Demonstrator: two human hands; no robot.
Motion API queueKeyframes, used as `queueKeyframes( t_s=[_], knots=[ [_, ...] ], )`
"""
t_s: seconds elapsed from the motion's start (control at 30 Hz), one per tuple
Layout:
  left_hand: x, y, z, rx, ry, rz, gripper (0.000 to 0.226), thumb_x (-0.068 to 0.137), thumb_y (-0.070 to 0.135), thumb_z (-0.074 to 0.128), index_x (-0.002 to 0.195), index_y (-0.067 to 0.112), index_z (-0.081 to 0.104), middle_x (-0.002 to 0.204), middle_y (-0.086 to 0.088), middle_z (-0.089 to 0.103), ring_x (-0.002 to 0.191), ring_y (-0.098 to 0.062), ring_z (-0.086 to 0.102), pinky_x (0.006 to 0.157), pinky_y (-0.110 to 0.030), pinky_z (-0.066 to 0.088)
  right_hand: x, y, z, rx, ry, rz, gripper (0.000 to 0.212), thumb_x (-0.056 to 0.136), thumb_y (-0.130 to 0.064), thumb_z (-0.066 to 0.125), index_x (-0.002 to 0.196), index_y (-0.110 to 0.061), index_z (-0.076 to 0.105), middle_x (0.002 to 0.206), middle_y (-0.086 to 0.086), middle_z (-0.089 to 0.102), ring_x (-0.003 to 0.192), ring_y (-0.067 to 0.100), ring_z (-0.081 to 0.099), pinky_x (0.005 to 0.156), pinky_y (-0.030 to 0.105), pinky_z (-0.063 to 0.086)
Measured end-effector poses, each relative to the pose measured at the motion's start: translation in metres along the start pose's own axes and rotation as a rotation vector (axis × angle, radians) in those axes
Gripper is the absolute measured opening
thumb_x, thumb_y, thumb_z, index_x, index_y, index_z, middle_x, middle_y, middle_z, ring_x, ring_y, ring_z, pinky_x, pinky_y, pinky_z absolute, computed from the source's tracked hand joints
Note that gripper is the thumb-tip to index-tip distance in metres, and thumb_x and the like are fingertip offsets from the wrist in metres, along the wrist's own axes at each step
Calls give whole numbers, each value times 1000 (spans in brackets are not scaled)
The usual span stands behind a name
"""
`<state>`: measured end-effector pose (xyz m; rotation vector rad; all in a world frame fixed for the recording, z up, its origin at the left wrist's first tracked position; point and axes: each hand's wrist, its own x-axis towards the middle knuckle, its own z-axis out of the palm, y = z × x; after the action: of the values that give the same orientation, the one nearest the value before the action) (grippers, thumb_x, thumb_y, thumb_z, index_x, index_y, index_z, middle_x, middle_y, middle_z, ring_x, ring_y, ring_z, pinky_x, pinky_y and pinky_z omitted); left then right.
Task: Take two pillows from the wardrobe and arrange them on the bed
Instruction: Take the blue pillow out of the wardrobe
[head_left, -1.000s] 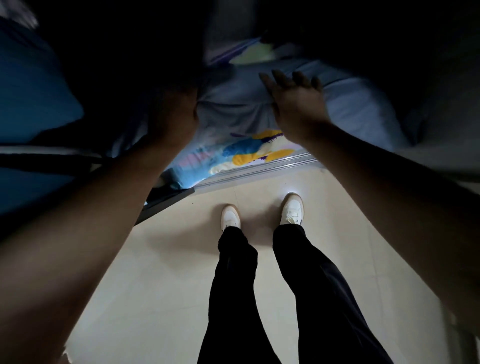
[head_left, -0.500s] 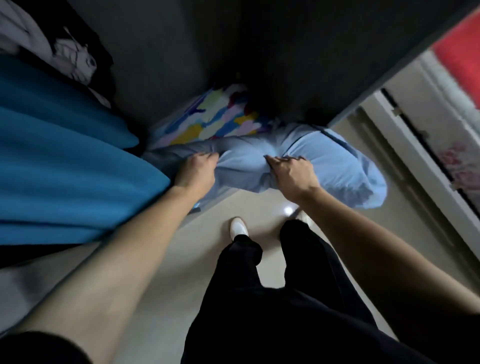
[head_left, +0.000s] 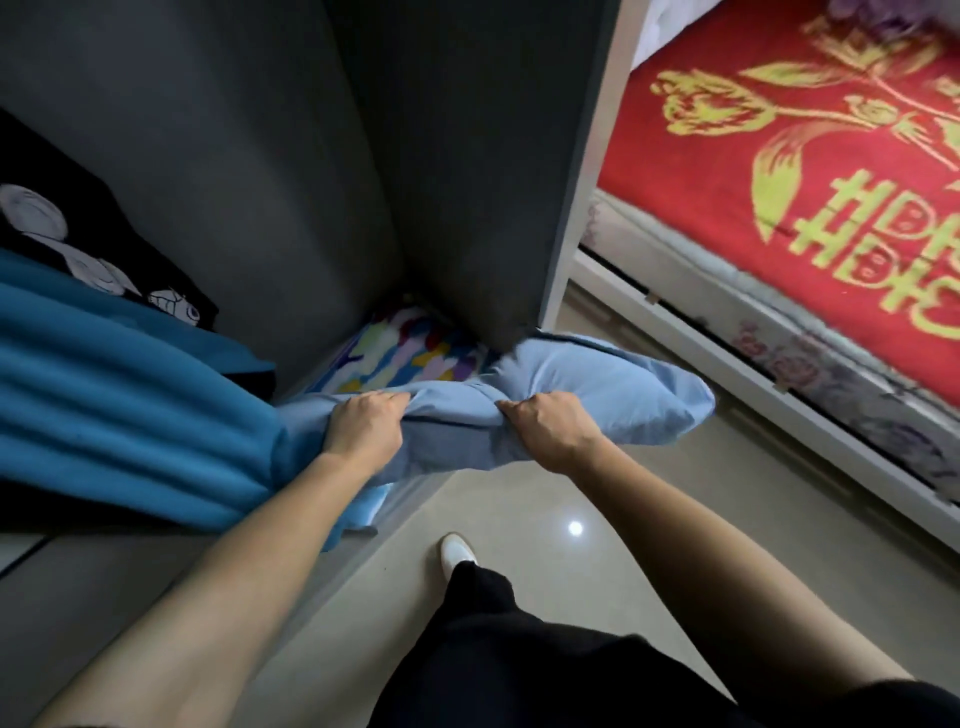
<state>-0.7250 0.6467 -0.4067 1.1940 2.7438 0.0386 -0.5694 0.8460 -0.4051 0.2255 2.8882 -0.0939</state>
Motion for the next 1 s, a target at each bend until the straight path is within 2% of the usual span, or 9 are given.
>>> queueKeyframes(
  t_s=[0.1,0.17,0.27,0.33,0.53,0.67,0.8,0.87,1.0],
  knots=[
    [-9,43,-2,-53,36,51,41,83,2,52,119,14,66,117,-12,70,106,-34,63,83,-43,50,-51,22,0,-6,6,48,33,94,-26,47,125,-20,55,102,10,73,93,36,68,63,37,37],
    [-13,93,-5,-73,47,137,45,83,3,52,123,18,65,120,-9,69,109,-33,63,87,-42,50,-99,50,-2,-12,0,110,26,94,-27,44,115,-21,57,99,10,73,91,36,68,62,36,36],
    [-14,187,-7,-79,44,284,41,82,6,51,117,23,66,110,-8,71,103,-33,63,82,-41,51,-184,101,4,28,-6,274,22,96,-25,39,110,-24,56,99,6,73,92,34,68,63,37,39],
    [-13,251,-11,-50,40,377,34,82,8,50,108,22,66,102,-7,71,96,-33,63,75,-39,49,-241,132,7,63,35,405,24,97,-29,40,114,-28,56,101,3,73,94,32,68,67,37,44],
    [-9,404,-45,10,75,569,24,82,13,51,100,23,63,98,-5,72,91,-34,65,68,-35,46,-352,208,-5,86,263,732,38,97,-30,42,133,-38,53,114,4,70,102,31,67,76,37,47],
    [20,452,-74,56,168,609,25,82,19,54,104,26,65,97,-5,74,89,-34,67,64,-34,44,-361,254,-28,28,345,840,44,96,-24,43,138,-36,51,122,0,68,110,29,63,91,40,43],
    [78,471,-101,45,284,642,14,81,23,58,93,25,65,86,-3,74,80,-32,67,58,-33,41,-337,304,-61,-37,430,848,43,97,-22,43,136,-35,54,124,-3,68,110,28,62,94,40,40],
    [115,478,-116,10,371,659,17,80,23,57,92,25,68,82,-3,73,76,-33,67,56,-33,40,-314,336,-82,-65,437,851,42,97,-20,41,135,-34,54,121,-1,69,109,29,62,95,41,41],
    [196,493,-148,-45,482,693,19,72,20,50,83,21,66,70,-4,71,65,-34,65,51,-29,26,-259,404,-120,-102,472,881,39,96,-20,42,130,-34,56,118,1,69,110,29,61,96,42,40]
  ],
)
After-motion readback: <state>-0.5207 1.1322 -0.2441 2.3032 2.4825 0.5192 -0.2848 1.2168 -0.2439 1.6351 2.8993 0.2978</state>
